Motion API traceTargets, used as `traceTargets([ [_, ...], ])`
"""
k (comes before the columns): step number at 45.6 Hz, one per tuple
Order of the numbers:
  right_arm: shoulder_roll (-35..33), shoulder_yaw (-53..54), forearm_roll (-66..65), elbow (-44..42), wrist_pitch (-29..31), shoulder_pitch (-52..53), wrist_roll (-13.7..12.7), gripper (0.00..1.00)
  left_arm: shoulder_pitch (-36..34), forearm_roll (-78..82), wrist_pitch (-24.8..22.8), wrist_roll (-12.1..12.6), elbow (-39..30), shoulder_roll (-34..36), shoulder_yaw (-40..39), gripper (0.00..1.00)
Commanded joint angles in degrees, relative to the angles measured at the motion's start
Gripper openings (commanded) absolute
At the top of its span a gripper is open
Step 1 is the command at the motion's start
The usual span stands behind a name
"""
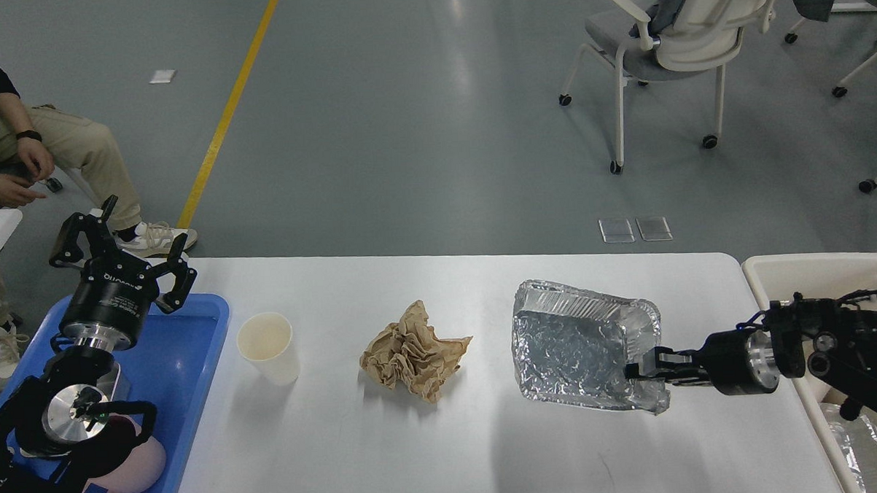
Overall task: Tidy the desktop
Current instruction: 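Grasp the foil tray edge with the right gripper and lift it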
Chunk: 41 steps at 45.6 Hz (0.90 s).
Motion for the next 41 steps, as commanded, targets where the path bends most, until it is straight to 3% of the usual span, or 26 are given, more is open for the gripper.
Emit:
traceTargets([
  [1,-4.13,-0.06,3.23,2.05,0.62,1.49,-0.76,0.0,0.15,-0.01,0.05,-0.02,0.0,-0.03,0.25,0.97],
  [14,-9.77,-0.32,4.91,4.6,1.85,7.02,-1.29,0.0,0.06,0.08,0.4,0.07,0.17,-0.11,0.78,0.97],
  [18,-9.68,-0.41,4.91,4.6,3.87,10.45,-2.95,0.0,0.15,0.08,0.4,0.07,0.26,-0.11,0.78,0.97],
  [21,-9.06,-0.59,5.0,4.52,5.8,13.26,-6.2,0.0,0.15,0.08,0.4,0.07,0.35,-0.11,0.87,0.97],
  [28,-6.08,-0.59,5.17,3.9,11.78,18.54,-16.48,0.0,0.15,0.08,0.31,0.07,1.14,-0.03,0.87,0.97],
  [41,4.47,-1.03,13.6,0.04,14.24,23.02,-27.3,0.0,0.59,0.16,0.14,0.07,1.23,0.06,0.96,0.97],
])
